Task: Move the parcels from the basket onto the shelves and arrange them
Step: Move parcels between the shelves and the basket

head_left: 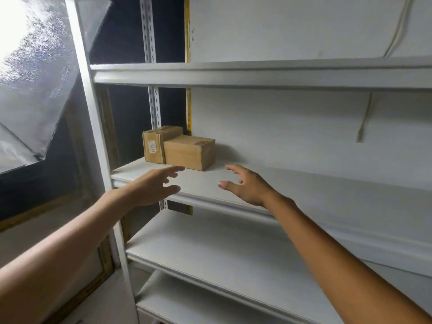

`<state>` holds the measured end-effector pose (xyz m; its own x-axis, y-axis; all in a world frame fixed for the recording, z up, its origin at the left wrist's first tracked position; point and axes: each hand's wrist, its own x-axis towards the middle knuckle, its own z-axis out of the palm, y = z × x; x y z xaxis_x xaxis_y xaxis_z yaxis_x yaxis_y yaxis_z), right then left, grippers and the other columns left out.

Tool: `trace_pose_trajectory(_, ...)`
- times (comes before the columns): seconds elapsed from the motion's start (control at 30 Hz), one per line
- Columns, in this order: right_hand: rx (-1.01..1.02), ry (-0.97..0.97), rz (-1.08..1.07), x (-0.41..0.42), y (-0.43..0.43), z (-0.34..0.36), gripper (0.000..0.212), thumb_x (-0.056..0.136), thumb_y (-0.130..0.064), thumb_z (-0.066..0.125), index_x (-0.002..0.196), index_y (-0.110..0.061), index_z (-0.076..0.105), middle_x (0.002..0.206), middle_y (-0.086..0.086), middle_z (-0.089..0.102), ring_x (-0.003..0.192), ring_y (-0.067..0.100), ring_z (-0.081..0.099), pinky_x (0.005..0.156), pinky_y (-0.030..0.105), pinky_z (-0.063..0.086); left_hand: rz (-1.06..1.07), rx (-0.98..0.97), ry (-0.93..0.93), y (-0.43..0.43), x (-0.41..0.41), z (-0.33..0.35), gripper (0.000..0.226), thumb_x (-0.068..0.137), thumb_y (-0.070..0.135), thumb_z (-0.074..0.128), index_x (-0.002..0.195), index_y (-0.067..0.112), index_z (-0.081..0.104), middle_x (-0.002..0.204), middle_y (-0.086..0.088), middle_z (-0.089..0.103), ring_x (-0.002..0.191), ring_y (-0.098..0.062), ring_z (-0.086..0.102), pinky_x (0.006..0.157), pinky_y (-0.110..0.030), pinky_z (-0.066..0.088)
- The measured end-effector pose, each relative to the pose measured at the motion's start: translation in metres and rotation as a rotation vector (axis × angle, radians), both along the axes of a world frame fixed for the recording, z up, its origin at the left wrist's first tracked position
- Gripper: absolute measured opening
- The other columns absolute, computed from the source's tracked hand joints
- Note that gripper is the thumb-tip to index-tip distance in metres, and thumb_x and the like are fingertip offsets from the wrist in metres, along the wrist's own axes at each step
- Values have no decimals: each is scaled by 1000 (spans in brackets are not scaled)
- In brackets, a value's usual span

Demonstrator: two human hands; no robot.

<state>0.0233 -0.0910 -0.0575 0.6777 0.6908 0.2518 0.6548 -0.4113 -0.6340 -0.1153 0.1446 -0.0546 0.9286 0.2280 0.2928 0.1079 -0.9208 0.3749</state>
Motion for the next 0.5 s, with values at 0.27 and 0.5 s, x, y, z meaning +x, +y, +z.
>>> trace_pose_trajectory(0.27,7,22,50,86,71,-10,71,87,-55,63,148,-34,35,154,3,38,136,23,42,102,36,39,53,9,4,59,63,-2,59,92,26,60,145,32,33,141,-4,49,122,-20,53,94,-32,47)
trace_pose_trajectory(0.5,119,46,87,163,127,9,67,87,-46,67,146,-32,40,153,0,39,133,23,43,92,29,39,78,72,-19,103,111,14,59,93,18,60,146,27,35,145,-6,45,130,-24,47,103,-39,41)
